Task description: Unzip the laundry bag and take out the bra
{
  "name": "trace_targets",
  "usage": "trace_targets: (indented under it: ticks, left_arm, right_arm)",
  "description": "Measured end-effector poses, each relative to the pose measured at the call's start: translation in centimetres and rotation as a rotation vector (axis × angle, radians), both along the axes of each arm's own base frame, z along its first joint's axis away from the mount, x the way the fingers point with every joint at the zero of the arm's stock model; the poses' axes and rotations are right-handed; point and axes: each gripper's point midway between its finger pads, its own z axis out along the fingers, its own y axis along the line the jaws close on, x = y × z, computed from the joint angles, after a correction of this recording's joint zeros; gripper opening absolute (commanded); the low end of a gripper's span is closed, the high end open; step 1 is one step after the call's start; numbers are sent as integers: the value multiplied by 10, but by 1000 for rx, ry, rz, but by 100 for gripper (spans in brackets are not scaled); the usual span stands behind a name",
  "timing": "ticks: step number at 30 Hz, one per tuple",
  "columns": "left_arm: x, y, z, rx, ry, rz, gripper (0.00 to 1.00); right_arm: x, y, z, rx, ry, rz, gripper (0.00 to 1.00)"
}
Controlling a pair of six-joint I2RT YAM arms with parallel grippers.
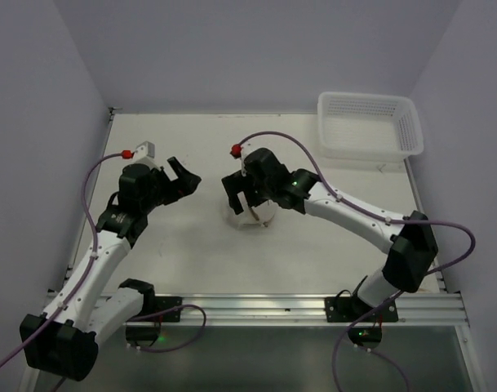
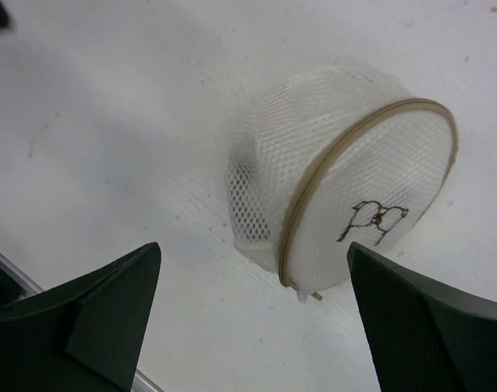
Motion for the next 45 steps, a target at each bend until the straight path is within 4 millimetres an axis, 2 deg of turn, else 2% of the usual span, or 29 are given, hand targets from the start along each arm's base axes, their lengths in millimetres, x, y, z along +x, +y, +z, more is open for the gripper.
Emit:
trace_targets:
  ticks: [3, 5, 6, 8, 11, 14, 16, 19, 21, 24, 26, 27, 29, 30, 33, 38, 42, 45]
  left_arm:
    - [0, -27, -14, -10, 70, -60, 100]
    - [-1, -53, -21, -9, 109, -120, 100]
    - [-2, -67, -23, -7, 125, -151, 100]
    - [-5, -96, -28, 3, 148, -210, 100]
    - [-8, -132, -34, 16, 161, -289, 97]
    - [-6, -156, -48, 38, 189, -331, 89]
    - [-6, -164, -60, 63, 211, -339, 85]
    - [-6, -171, -74, 96, 234, -340, 81]
    - [-6, -174, -80, 108, 242, -341, 78]
    - [-7, -177, -89, 125, 257, -343, 68]
    - [-8, -178, -96, 132, 274, -339, 54]
    - [-8, -178, -99, 136, 280, -338, 42]
    - [-8, -179, -102, 138, 289, -335, 28]
    - [-8, -179, -103, 139, 290, -336, 15]
    - [-4, -180, -101, 122, 282, -328, 0]
    - [6, -174, -90, 38, 275, -318, 0]
    - [20, -160, -70, -69, 242, -287, 0]
    - [25, -161, -53, -142, 206, -304, 0]
  right_arm:
    - [8, -20, 39, 88, -46, -96, 99]
    - [21, -46, 55, 153, -49, -207, 99]
    - [29, -66, 57, 181, -43, -280, 99]
    - [40, -107, 48, 219, -3, -424, 99]
    - [38, -164, 9, 227, 88, -616, 99]
    - [15, -183, -28, 236, 193, -677, 99]
    - [-2, -184, -40, 256, 234, -672, 99]
    - [-15, -179, -40, 319, 238, -644, 99]
    - [-17, -175, -35, 367, 222, -620, 99]
    - [-17, -167, -29, 429, 200, -577, 99]
    - [-18, -161, -30, 459, 201, -540, 99]
    - [-19, -158, -31, 470, 201, -522, 98]
    - [-21, -152, -34, 492, 204, -483, 96]
    - [-23, -149, -36, 501, 209, -460, 95]
    - [-26, -136, -38, 528, 231, -373, 89]
    - [-30, -115, -33, 576, 242, -214, 85]
    - [-32, -106, -29, 596, 229, -123, 79]
    - [-33, -99, -31, 599, 228, -69, 74]
